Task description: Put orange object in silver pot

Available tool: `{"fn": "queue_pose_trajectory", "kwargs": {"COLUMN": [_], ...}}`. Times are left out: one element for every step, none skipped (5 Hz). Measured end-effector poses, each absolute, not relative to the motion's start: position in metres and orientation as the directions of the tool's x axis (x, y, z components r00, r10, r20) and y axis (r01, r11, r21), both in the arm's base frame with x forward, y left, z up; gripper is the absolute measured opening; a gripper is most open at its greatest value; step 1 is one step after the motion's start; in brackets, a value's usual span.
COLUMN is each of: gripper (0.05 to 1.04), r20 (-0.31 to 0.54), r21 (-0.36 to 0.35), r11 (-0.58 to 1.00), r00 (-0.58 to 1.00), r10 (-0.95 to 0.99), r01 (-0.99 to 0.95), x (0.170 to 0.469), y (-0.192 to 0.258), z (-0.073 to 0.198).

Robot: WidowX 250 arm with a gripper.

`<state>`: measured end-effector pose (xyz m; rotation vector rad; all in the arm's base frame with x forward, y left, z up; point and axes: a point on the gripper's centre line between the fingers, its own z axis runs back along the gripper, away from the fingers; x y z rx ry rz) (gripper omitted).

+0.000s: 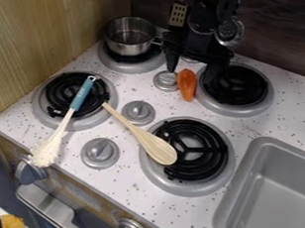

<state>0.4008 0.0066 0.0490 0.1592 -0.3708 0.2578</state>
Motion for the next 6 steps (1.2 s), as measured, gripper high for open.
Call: {"fn": "queue_pose_trajectory", "kwargs": {"gripper": [0.996, 0.996, 0.996, 0.996, 0.996, 0.996], "r20": [0.412, 0.427, 0.401, 0.411, 0.364, 0.347], "r21": [0.098, 0.087, 0.058, 0.045, 0.054, 0.041], "r11": [0.925, 0.9, 0.865, 0.819, 0.788, 0.775], "r00": [0.861, 0.832, 0.806, 0.758, 0.747, 0.737], "r10": [0.298, 0.353, 0.436, 0.506, 0.557, 0.58], "r01": [-0.367, -0.427, -0.498, -0.572, -0.614, -0.63], "x": [0.406, 0.415, 0.42, 0.421, 0.423, 0.423], "y": [0.016, 0.019, 0.024, 0.032, 0.032, 0.031], "z": [0.038, 0.034, 0.026, 0.024, 0.019, 0.016]}}
